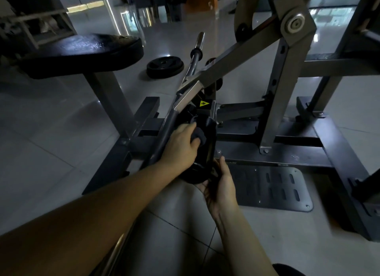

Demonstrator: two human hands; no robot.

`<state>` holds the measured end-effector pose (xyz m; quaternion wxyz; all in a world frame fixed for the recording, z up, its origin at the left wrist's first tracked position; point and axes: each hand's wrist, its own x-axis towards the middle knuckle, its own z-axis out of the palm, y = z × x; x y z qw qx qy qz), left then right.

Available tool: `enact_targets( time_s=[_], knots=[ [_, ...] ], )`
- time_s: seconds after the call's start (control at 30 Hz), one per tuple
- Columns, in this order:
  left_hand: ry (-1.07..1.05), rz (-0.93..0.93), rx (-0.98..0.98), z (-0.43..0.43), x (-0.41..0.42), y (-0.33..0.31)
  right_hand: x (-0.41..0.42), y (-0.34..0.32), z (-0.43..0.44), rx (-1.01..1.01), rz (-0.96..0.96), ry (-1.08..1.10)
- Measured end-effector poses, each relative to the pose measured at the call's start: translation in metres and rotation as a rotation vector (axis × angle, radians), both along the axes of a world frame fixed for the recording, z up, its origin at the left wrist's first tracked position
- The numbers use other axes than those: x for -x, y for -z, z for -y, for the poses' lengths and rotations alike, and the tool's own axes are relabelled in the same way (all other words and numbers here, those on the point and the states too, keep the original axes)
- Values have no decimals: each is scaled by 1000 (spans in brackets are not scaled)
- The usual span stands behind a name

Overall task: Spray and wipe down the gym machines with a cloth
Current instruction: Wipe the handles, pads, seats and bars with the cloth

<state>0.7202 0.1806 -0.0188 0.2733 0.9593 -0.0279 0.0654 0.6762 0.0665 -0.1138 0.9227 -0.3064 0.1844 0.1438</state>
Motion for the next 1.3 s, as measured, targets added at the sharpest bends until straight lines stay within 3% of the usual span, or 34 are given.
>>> enact_targets(
  time_s=[0.23,0.4,0.53,0.8,1.03,1.17,1.3],
  knots=[
    [-261,-234,6,22,-66,0,0,3,-1,29,22,-6],
    [-145,-285,-125,16,3,-4,1,-2,-1,51,34,-21],
    [-160,-269,-238,19,22,2,0,-5,-1,66,38,-25],
    [-328,-301,-68,38,-88,1,3,-7,-4,158,92,-54],
    [-132,-315,62,13,-49,1,8,-11,-4,218,145,-87],
    [-95,-268,-43,18,-24,3,8,-11,-6,223,121,-92],
    [-205,-237,-158,30,-57,4,6,-10,-5,224,120,-97]
  ],
)
